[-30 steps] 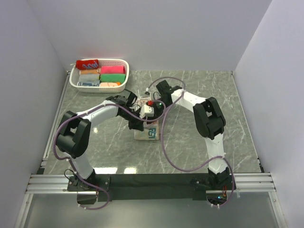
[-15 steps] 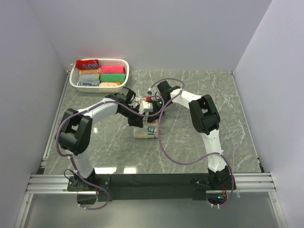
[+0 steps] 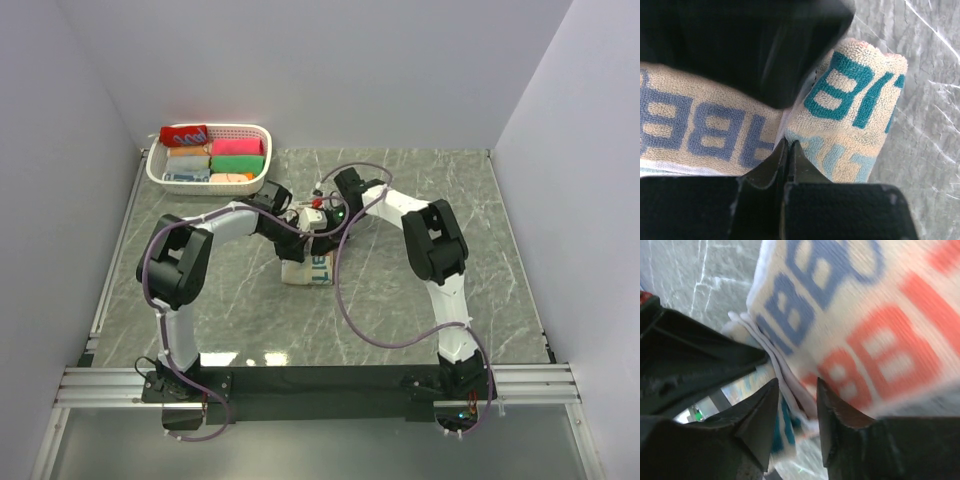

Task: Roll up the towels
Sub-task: Roll the towel

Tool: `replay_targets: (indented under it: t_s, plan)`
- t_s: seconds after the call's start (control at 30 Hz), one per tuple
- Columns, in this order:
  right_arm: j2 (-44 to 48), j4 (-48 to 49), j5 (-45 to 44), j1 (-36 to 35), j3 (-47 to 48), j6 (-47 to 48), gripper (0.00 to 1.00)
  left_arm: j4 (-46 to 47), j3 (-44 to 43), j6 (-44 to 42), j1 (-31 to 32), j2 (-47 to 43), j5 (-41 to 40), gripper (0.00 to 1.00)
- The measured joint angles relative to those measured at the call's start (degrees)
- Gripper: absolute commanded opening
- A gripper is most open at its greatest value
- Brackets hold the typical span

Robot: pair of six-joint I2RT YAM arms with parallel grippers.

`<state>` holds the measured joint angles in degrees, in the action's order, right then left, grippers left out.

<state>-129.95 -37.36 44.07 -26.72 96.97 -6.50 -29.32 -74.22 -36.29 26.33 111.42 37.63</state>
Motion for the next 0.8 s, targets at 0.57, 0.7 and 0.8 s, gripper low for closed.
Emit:
replay_targets:
  t_s: [0.57,0.7,0.8]
  plan:
    - [13.11,0.2,6.84,4.44,-12.48,-1.11,0.63,-0.46,-0.31,0.22,-1.16,-0.5,-1.07,0.01]
    - [13.05,0.59,8.76,2.84,-14.1,-1.42,0.59,-0.59,-1.05,0.81,-1.38,0.17,-1.09,0.01]
    - [12.55,1.2,9.25,1.84,-14.1,-1.73,0.48,-0.76,-1.33,1.01,-1.4,0.24,-1.18,0.01]
